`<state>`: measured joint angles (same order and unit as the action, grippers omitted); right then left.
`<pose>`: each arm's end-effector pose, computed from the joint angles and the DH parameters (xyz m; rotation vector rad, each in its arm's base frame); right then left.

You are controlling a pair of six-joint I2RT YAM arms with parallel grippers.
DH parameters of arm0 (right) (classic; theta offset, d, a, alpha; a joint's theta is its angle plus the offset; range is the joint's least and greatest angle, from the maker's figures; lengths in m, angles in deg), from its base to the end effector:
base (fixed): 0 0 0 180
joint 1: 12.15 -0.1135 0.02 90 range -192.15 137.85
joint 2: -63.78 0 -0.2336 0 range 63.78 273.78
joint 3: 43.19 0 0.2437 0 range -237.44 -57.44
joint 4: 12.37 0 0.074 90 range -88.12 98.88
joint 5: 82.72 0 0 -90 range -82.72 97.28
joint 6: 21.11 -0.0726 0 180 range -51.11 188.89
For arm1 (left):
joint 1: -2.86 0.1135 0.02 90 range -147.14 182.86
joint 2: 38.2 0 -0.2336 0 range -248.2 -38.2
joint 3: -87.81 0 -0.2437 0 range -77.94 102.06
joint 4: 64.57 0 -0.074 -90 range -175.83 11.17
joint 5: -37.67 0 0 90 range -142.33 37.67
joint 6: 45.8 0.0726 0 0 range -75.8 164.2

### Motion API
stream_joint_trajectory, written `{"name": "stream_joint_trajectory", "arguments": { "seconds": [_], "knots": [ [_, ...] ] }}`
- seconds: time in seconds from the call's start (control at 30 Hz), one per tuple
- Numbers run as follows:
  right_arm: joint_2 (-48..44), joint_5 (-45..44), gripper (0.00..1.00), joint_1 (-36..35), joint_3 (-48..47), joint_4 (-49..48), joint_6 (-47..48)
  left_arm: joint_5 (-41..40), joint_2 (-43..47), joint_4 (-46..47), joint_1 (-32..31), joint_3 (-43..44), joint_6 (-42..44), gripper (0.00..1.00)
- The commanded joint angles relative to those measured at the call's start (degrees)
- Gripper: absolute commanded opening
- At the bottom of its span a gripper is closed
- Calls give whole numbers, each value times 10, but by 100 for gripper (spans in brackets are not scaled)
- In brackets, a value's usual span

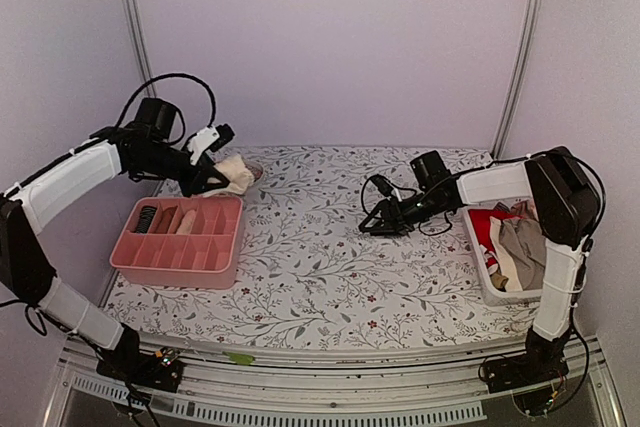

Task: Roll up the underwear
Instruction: Pick up the underwear from the center of the board, then place the underwear in the storage box.

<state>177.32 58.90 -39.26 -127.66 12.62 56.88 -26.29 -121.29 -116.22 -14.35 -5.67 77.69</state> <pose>0.3267 0.2312 0.1128 -0.7166 2.4248 1.4096 0.3038 -0.1275 0.2562 1.1841 2.0187 -0.4077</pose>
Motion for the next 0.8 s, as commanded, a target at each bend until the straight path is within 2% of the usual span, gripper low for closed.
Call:
{"name": "stream_joint_trajectory", "arguments": {
  "seconds": [0.0,0.1,0.23,0.33,0.5,0.63,0.77],
  "knots": [
    [-20,-30,75,4,-17,-12,-10,-43,51,-39,96,-20,-88,0],
    [-27,-41,88,4,-18,-14,-11,-124,73,-13,150,-53,-141,0],
    [-34,-59,93,5,-19,-13,-14,-189,74,18,157,-76,-219,0],
    [-36,-70,95,5,-16,-12,-19,-273,69,40,123,-88,-270,0],
    [-40,-87,99,7,-14,0,-21,-436,59,91,42,-128,-306,0],
    [-52,-99,99,7,-7,4,-22,-502,41,114,20,-146,-307,0],
    [-59,-106,99,7,3,7,-25,-530,4,115,-7,-145,-313,0]
  ]
}}
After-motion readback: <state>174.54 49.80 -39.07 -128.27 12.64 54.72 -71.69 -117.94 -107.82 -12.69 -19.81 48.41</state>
